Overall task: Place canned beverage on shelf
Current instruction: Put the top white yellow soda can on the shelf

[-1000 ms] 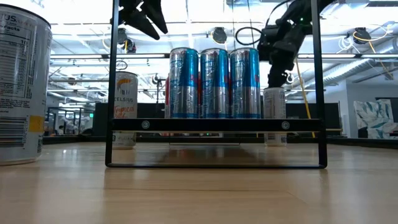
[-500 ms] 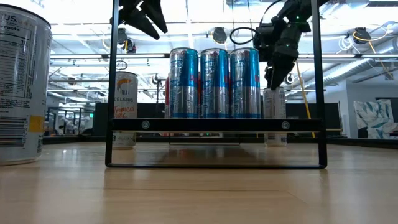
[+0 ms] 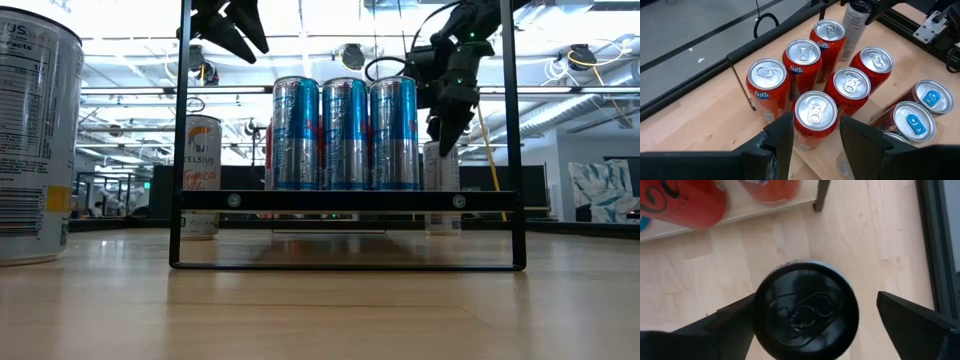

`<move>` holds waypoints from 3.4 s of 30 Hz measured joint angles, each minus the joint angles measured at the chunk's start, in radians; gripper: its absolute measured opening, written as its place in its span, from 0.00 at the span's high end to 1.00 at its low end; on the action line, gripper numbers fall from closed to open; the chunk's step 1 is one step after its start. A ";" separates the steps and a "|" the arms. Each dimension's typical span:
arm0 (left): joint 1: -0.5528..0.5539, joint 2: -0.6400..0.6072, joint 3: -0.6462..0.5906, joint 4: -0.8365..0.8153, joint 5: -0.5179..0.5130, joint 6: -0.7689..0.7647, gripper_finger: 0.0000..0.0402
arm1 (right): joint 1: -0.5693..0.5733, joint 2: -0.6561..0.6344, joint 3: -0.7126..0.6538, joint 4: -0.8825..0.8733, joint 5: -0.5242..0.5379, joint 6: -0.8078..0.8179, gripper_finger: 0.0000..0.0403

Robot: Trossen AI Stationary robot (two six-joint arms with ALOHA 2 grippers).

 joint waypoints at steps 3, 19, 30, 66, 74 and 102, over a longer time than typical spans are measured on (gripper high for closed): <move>0.000 0.000 0.000 0.000 -0.002 0.000 0.59 | 0.000 0.000 0.000 -0.011 0.009 0.002 0.16; 0.000 0.000 0.000 0.002 -0.002 -0.001 0.59 | 0.003 -0.027 0.000 -0.085 -0.013 0.192 0.47; -0.002 0.000 0.000 0.099 0.005 0.008 0.59 | 0.053 -0.179 0.055 -0.202 -0.105 0.460 0.46; -0.213 0.089 0.002 0.777 -0.008 0.505 0.24 | 0.480 -0.558 0.074 0.180 -0.344 1.322 0.46; -0.258 0.140 0.002 0.823 -0.043 0.529 0.12 | 0.543 -0.516 0.074 0.363 -0.228 1.371 0.46; -0.277 0.163 0.001 0.820 -0.204 0.503 0.29 | 0.610 -0.429 0.074 0.567 -0.160 1.404 0.46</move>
